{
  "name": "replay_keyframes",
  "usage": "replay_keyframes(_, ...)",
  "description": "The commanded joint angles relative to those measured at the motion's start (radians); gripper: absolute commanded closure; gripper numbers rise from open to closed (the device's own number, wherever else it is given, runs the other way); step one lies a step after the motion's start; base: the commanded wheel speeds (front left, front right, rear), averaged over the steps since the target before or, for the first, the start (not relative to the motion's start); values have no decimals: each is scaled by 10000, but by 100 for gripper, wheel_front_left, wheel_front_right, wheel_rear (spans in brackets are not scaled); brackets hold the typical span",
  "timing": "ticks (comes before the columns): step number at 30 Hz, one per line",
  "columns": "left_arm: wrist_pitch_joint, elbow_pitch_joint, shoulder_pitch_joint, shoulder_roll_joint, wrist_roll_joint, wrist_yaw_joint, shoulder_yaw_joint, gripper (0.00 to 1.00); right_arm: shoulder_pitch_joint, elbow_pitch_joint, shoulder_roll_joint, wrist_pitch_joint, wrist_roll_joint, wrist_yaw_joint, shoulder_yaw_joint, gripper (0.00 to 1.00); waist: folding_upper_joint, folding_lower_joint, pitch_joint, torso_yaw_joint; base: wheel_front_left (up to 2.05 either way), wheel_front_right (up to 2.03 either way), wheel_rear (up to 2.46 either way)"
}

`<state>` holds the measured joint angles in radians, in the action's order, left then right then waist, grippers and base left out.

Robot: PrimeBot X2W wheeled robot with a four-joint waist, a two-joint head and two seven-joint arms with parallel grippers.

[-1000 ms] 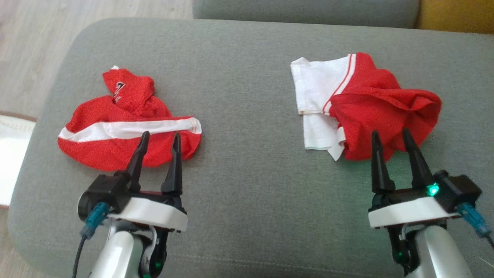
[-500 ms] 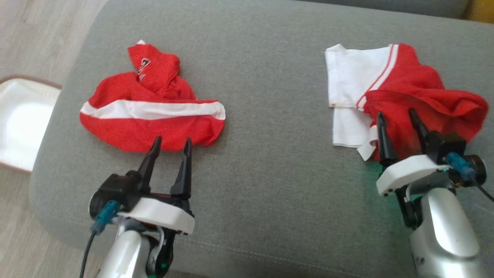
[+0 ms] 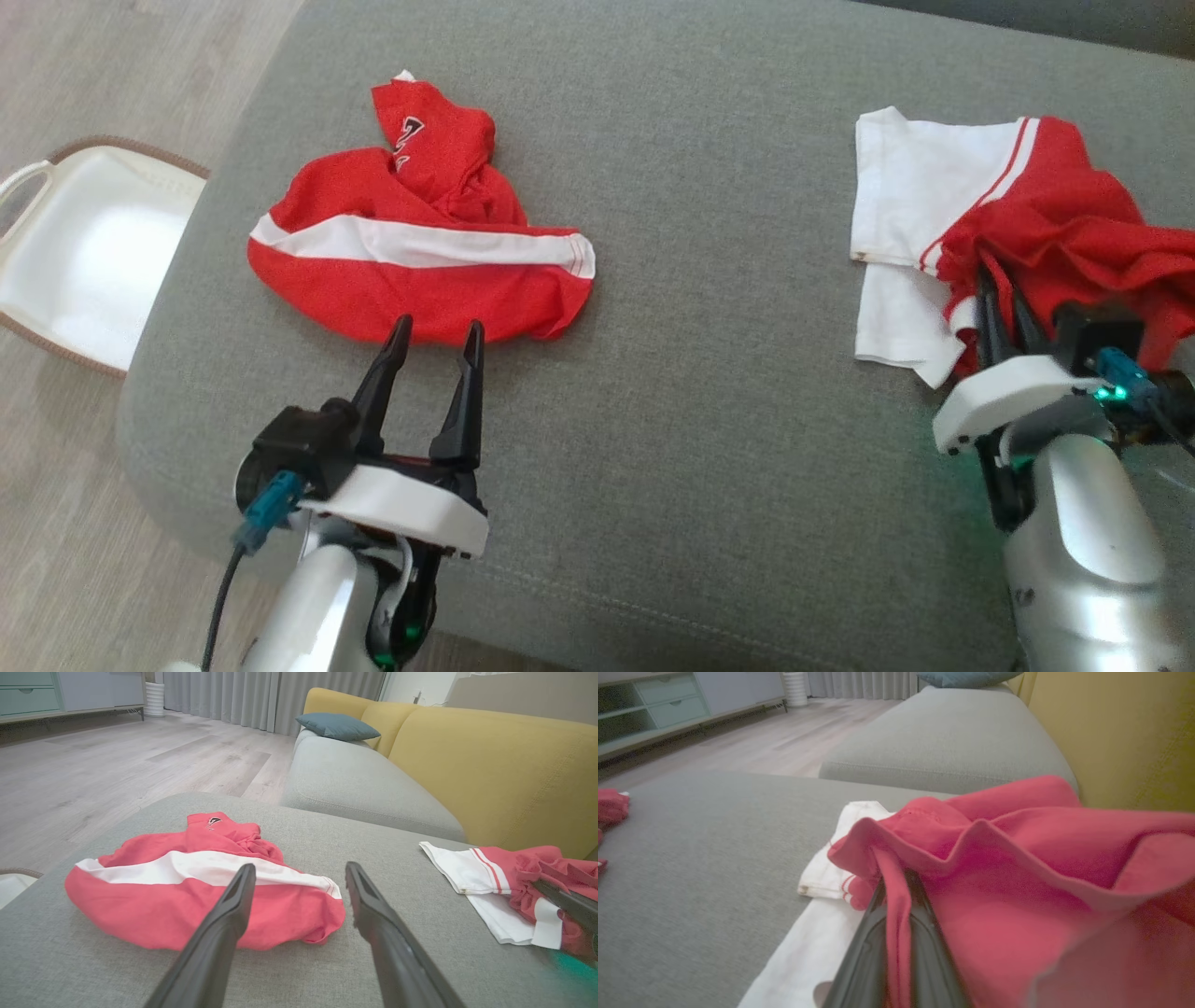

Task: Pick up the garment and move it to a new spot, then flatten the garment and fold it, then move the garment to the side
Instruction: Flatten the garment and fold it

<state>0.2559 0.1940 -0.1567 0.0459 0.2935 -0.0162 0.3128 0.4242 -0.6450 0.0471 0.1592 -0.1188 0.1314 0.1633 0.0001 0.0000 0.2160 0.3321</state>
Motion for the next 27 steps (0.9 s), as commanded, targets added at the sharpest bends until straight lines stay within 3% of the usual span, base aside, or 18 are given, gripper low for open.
replay_keyframes(1, 59, -313, -208, 44, 48, 75, -312, 0, 419, 267, 31, 162, 87, -7, -334, 100, -1, 0, -63, -33, 0, 0, 0)
replay_keyframes(6, 59, -301, -104, 44, -11, 82, -301, 0, 803, 491, 31, 589, 1411, -7, -1713, 100, -1, 0, -400, -264, 0, 0, 0)
replay_keyframes(11, 59, -249, 53, 44, -101, 94, -358, 0, 1210, 1865, 31, 805, 4306, -7, -3862, 100, -1, 0, -763, -603, 0, 0, 0)
replay_keyframes(14, 59, -237, 181, 44, -181, 84, -493, 0, 1320, 2622, 31, 862, 5997, -7, -4264, 100, -1, 0, -943, -840, 0, 0, 0)
replay_keyframes(20, 59, -314, 324, 44, -239, 40, -689, 0, 1015, 2509, 31, 728, 7496, -7, -3114, 100, -1, 0, -1036, -1302, 0, 0, 0)
replay_keyframes(25, 59, -345, 362, 43, -191, 36, -624, 0, 651, 1052, 31, 476, 7033, -7, -449, 100, -1, 0, -965, -1623, 0, 0, 0)
replay_keyframes(26, 59, -333, 364, 43, -184, 32, -596, 0, 616, 482, 32, 344, 6241, -7, 356, 22, -1, 0, -950, -1674, 0, 0, 0)
replay_keyframes(27, 59, -313, 356, 43, -195, 25, -562, 0, 677, 40, 32, 240, 5575, -7, 1214, 0, -1, 0, -927, -1708, 0, 0, 0)
